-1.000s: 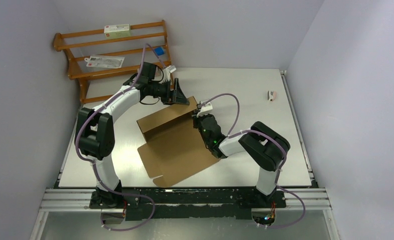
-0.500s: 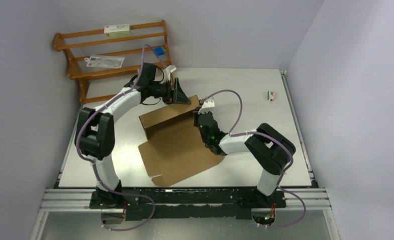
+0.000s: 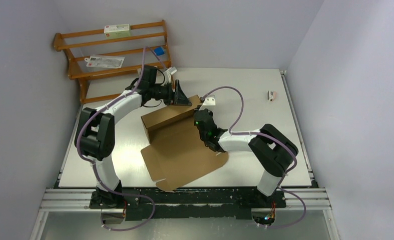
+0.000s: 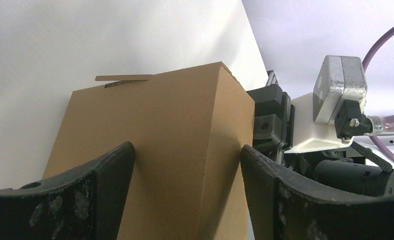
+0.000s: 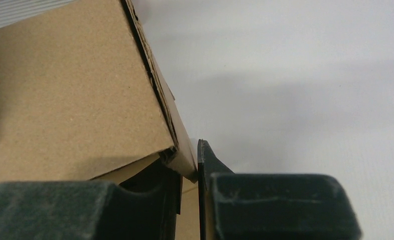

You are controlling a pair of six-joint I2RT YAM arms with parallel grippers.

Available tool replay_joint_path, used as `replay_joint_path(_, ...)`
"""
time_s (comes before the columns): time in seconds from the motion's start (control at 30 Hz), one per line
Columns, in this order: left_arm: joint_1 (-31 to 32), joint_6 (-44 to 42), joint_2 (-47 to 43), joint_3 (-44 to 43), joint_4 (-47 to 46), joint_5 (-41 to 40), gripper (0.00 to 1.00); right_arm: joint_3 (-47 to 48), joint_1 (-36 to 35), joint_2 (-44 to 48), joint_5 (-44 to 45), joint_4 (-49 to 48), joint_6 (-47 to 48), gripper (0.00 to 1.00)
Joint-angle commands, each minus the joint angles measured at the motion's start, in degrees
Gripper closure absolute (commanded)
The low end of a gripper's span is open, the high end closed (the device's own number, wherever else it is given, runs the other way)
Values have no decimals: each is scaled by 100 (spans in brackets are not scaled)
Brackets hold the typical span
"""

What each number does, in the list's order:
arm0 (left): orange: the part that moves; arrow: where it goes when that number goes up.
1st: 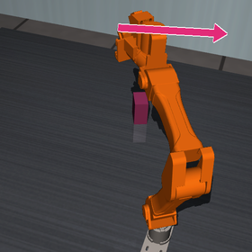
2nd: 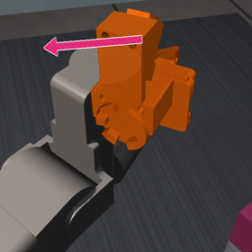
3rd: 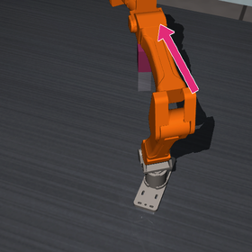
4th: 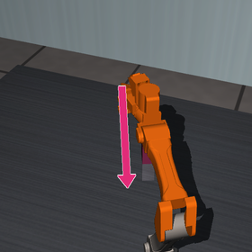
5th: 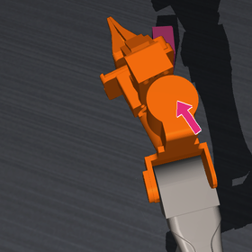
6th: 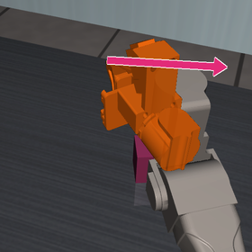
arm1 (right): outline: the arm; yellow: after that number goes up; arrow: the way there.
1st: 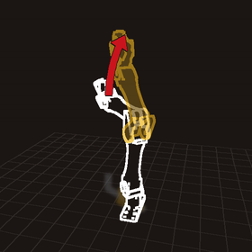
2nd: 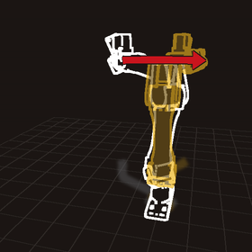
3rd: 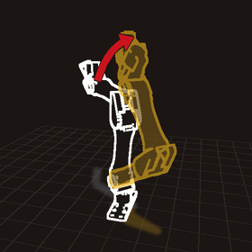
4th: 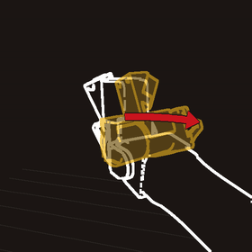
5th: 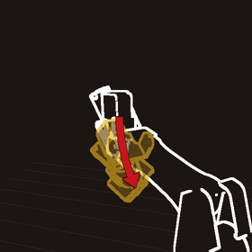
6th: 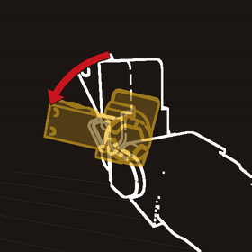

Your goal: Fold the paper box

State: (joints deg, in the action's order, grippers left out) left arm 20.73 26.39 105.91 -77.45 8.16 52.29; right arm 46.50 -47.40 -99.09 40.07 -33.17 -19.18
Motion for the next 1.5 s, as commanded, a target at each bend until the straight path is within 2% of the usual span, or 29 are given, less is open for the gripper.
replay_joint_path(0.0, 189, -220, -295, -189, 970, 385, 20, -41, 151, 162, -47, -336, -133, 97)
replay_joint_path(0.13, 160, -310, -347, -223, 1104, 170, 20, -147, 161, 198, -280, -393, -80, 95)
replay_joint_path(0.23, 159, -443, -360, -290, 1285, -14, 20, -334, 161, 337, -506, -613, 73, 89)
replay_joint_path(0.43, 55, -898, -477, -585, 1914, -952, 17, -663, 169, 713, -709, -582, 243, 77)
replay_joint_path(0.6, -57, -1055, -726, -687, 2096, -1521, 15, -823, 169, 1034, -1103, -350, 421, 56)
replay_joint_path(0.77, -69, -1466, -1136, -825, 2391, -2503, 13, -1020, 169, 1456, -1247, -99, 569, 36)
replay_joint_path(0.97, 11, -1818, -1828, -695, 2479, -3755, 9, -1368, 167, 2310, -1087, 646, 523, 19)
replay_joint_path(1.07, 318, -2081, -2161, -587, 2507, -4551, 7, -1561, 169, 2937, -1048, 1071, 409, 12)
replay_joint_path(1.23, 1265, -2556, -2585, -324, 2446, -5932, 6, -1827, 176, 3833, -837, 1613, 221, 1)
replay_joint_path(1.47, 2761, -3369, -2924, -1, 2247, -7743, 9, -2413, 185, 4997, -312, 1765, -3, 0)
